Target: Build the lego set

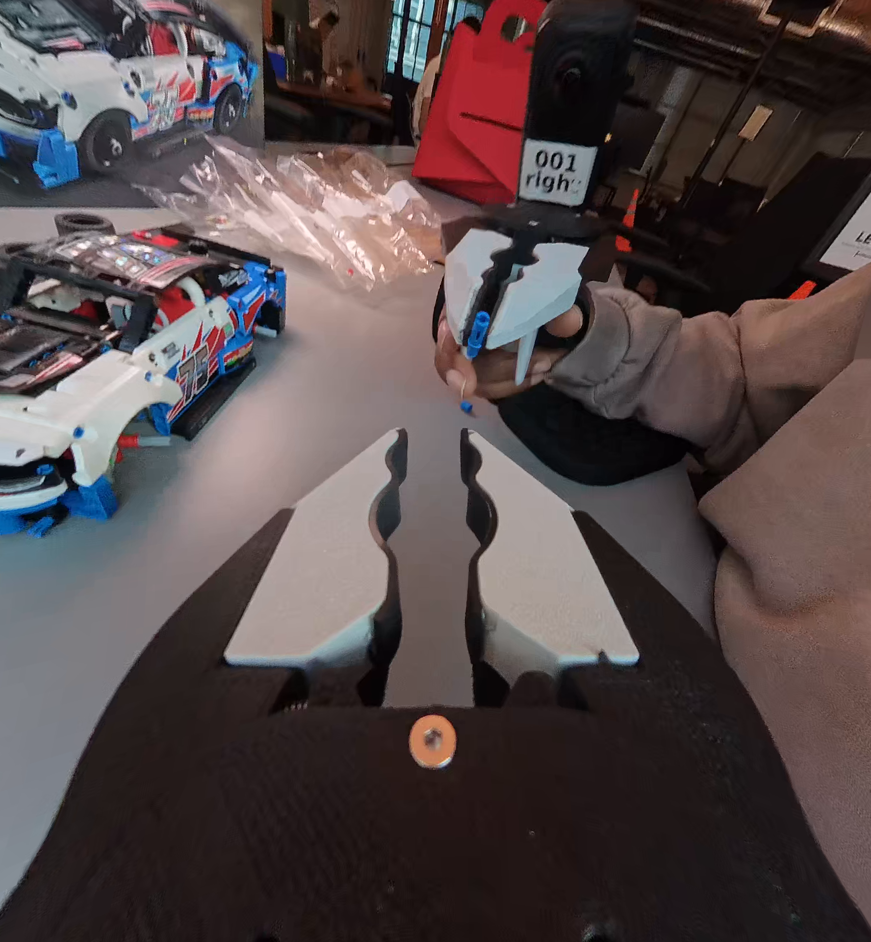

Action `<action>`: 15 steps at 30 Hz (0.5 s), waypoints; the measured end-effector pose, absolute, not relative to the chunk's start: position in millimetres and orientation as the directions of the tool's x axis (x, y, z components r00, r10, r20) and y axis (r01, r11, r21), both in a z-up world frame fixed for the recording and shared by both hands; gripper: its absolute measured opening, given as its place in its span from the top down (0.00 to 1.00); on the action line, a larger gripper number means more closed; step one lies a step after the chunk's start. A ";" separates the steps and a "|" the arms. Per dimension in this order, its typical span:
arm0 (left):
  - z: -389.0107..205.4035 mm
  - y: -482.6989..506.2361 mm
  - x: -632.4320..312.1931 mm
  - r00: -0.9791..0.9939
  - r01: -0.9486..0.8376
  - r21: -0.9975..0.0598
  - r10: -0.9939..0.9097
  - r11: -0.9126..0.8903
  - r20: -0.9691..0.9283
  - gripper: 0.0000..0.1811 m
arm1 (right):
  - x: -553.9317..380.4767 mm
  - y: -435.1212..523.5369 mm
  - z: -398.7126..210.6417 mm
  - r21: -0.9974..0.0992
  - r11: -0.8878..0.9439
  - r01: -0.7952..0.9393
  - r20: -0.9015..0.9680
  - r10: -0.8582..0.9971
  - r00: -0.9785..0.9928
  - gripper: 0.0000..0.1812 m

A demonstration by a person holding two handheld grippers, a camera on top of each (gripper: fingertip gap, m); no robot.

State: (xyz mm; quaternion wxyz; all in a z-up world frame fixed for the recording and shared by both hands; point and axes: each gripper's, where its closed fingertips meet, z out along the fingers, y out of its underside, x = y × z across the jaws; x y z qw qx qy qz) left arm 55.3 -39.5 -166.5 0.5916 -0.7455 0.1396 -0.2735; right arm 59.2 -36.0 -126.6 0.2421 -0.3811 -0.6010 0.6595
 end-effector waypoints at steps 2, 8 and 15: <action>-152.9 -36.9 59.7 0.826 0.127 -0.973 -0.523 -0.192 0.211 0.90 | 53.0 -40.0 -111.7 -0.923 -0.363 0.127 -0.364 0.721 -0.589 0.99; -123.0 -39.9 43.9 0.934 -0.080 -0.996 -0.345 0.044 -0.091 0.90 | 40.5 -39.0 -116.4 -0.670 -0.698 0.255 -0.693 0.463 -0.552 0.99; -130.8 -37.7 45.3 0.912 -0.329 -0.943 -0.244 0.045 -0.330 0.89 | 33.2 -48.4 -123.7 -0.536 -0.782 0.318 -0.786 0.325 -0.525 0.99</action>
